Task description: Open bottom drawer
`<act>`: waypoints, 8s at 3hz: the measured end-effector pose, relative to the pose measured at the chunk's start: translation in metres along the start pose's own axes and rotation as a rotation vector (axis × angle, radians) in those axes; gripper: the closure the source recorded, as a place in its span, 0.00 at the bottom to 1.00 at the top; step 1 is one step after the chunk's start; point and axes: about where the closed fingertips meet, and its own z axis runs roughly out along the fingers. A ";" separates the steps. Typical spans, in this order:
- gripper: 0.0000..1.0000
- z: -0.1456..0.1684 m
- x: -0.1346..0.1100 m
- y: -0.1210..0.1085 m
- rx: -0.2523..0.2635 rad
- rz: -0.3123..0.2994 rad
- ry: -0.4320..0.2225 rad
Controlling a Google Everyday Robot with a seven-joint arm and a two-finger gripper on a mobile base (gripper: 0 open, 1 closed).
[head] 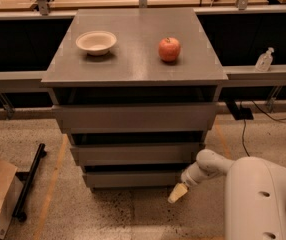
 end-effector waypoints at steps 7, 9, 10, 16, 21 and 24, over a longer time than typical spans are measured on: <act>0.00 0.070 -0.009 -0.056 -0.027 -0.012 -0.156; 0.00 0.016 0.013 -0.034 -0.008 0.086 -0.106; 0.18 -0.004 0.017 0.023 -0.099 0.135 -0.076; 0.02 0.056 0.010 0.011 -0.158 0.059 -0.031; 0.86 0.065 0.064 0.083 -0.290 0.180 0.065; 0.17 0.068 0.082 0.091 -0.337 0.235 0.100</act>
Offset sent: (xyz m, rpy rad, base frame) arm 0.0557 0.0122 -0.0115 0.0772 -0.0777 0.0374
